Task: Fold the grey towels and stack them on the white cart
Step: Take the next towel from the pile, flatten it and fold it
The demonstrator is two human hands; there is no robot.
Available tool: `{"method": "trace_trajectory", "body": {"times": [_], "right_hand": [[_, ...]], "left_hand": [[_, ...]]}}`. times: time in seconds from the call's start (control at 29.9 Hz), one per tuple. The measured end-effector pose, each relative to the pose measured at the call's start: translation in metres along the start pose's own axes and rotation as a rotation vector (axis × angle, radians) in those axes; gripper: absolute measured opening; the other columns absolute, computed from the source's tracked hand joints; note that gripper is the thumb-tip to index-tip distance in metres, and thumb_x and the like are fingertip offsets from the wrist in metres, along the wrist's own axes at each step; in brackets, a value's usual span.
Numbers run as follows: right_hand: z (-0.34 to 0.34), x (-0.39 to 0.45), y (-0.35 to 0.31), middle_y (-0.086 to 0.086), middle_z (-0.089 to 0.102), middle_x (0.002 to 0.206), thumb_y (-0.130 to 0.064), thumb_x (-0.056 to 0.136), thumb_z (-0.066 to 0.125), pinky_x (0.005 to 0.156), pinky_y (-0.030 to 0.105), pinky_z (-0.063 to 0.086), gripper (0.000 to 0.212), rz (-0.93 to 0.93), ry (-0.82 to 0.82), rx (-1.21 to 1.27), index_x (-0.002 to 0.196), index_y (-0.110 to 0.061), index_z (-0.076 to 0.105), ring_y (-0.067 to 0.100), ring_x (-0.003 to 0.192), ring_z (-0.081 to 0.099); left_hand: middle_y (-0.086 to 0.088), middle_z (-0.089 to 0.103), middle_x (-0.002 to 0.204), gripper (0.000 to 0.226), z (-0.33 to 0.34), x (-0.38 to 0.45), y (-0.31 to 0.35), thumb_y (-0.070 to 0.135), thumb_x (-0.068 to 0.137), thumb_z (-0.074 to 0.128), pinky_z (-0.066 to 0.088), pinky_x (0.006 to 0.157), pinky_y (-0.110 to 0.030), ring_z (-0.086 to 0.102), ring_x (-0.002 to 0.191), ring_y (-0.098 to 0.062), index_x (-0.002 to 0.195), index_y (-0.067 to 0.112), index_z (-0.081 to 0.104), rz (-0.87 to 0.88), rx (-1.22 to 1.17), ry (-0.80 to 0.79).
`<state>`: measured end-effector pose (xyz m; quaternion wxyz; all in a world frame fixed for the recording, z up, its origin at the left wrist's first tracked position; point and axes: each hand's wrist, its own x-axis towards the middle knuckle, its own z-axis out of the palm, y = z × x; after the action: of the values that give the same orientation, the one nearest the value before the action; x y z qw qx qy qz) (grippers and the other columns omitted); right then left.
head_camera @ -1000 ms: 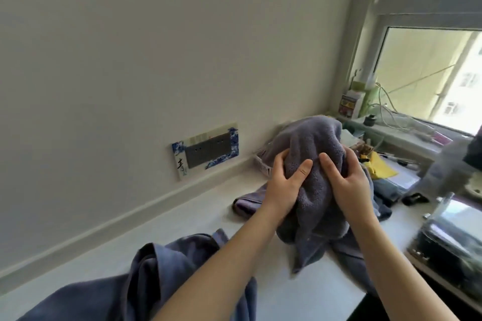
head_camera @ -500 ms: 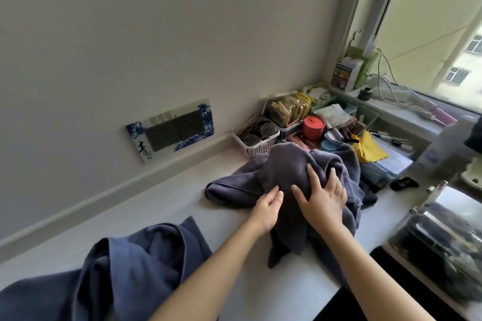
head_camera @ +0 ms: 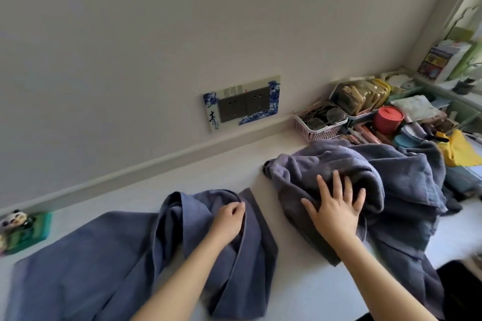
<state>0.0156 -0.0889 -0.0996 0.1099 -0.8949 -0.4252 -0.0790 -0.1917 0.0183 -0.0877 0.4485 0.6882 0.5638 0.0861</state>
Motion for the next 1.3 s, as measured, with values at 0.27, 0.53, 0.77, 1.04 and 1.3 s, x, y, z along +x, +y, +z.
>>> {"method": "trace_trajectory", "body": {"times": [0.27, 0.53, 0.77, 1.04, 1.3], "right_hand": [[0.040, -0.010, -0.002, 0.005, 0.022, 0.156, -0.070, 0.074, 0.000, 0.104, 0.048, -0.021, 0.087, -0.097, -0.353, -0.117, 0.141, -0.032, 0.040, 0.028, 0.144, 0.015], [0.028, -0.018, -0.028, 0.005, 0.063, 0.117, -0.059, 0.078, 0.039, 0.083, 0.039, 0.028, 0.055, -0.206, -0.048, 0.018, 0.108, -0.024, 0.069, 0.030, 0.101, 0.049], [0.012, -0.052, -0.074, -0.013, 0.065, 0.093, -0.045, 0.089, 0.056, 0.075, 0.016, 0.046, 0.035, -0.090, -0.574, 0.798, 0.119, -0.027, 0.057, 0.002, 0.088, 0.060], [-0.010, -0.060, -0.117, 0.009, 0.066, 0.095, -0.065, 0.079, 0.052, 0.096, 0.040, 0.046, 0.064, 0.279, -0.802, 1.416, 0.098, -0.005, 0.063, 0.019, 0.096, 0.061], [-0.057, -0.070, -0.119, -0.006, 0.042, 0.065, -0.072, 0.076, 0.050, 0.065, 0.030, 0.034, 0.059, -0.101, -0.739, 1.202, 0.069, -0.014, 0.050, 0.007, 0.064, 0.041]], "left_hand": [[-0.002, 0.048, 0.141, 0.043, 0.015, 0.009, -0.019, 0.044, 0.098, 0.036, 0.034, 0.108, -0.036, 0.043, 0.129, -0.023, 0.134, 0.023, 0.049, -0.043, 0.010, -0.116], [-0.001, 0.063, 0.105, 0.061, 0.027, 0.005, -0.027, 0.026, 0.087, 0.066, 0.046, 0.086, -0.024, 0.058, 0.100, -0.017, 0.141, 0.018, 0.039, -0.057, -0.111, -0.027], [-0.010, 0.071, 0.104, 0.040, -0.003, 0.001, -0.022, 0.031, 0.076, 0.075, 0.049, 0.095, -0.040, 0.065, 0.099, -0.023, 0.107, 0.007, 0.068, -0.193, -0.706, -0.122], [-0.011, 0.068, 0.078, 0.015, -0.048, -0.030, 0.014, 0.012, 0.094, 0.053, 0.052, 0.081, -0.036, 0.064, 0.077, -0.022, 0.085, 0.006, 0.063, -0.086, -1.198, -0.107], [-0.010, 0.064, 0.084, 0.018, -0.108, -0.045, 0.042, 0.022, 0.095, 0.053, 0.054, 0.068, -0.030, 0.062, 0.079, -0.020, 0.090, 0.006, 0.060, -0.038, -1.421, 0.023]]}}
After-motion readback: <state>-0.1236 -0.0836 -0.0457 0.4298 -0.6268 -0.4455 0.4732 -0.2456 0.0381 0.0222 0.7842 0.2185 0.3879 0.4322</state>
